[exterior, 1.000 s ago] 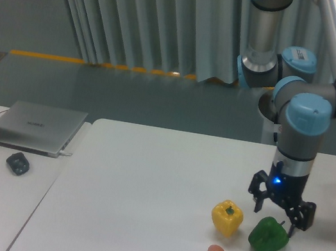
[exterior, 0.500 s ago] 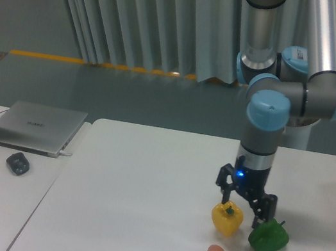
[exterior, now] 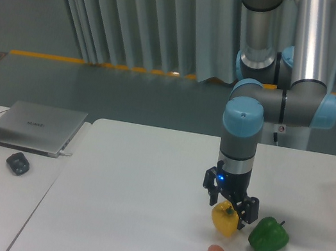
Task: Place the yellow pepper in a basket
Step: 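Close the gripper around the yellow pepper's stem end, then lift the yellow pepper and carry it toward the yellow basket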
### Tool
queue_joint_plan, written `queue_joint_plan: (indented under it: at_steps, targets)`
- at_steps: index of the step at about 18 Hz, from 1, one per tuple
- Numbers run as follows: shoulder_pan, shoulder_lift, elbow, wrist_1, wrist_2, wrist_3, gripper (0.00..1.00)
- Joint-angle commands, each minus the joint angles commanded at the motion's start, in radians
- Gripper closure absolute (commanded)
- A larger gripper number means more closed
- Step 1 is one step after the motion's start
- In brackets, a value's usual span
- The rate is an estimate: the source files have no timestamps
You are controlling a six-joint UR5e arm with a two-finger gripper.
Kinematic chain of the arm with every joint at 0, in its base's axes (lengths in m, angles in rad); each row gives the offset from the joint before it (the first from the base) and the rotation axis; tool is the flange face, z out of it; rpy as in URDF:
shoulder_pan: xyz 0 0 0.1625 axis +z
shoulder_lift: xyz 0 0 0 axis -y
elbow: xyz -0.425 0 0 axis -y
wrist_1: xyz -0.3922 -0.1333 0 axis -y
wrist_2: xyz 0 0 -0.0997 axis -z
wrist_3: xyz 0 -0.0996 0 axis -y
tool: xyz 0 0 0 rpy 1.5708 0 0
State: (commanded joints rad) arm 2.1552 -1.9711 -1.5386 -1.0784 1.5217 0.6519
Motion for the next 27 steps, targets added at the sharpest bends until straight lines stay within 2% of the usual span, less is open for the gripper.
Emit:
queue_joint_plan:
  at_steps: [16, 17, 18, 19, 21, 23, 27]
  targets:
    - [-0.015, -0.015, -0.031, -0.003, 0.014, -0.011, 0.00]
    - [-0.015, -0.015, -0.029, -0.003, 0.014, -0.012, 0.13]
    - [-0.015, -0.015, -0.031, -0.003, 0.014, -0.011, 0.17]
    - [-0.015, -0.015, -0.031, -0.003, 0.014, -0.011, 0.30]
    - [-0.015, -0.015, -0.029, -0.003, 0.012, -0.011, 0.43]
    - [-0.015, -0.014, -0.025, -0.003, 0.012, -0.012, 0.52]
    - [0.000, 0.018, -0.003, -0.012, 0.008, 0.000, 0.52]
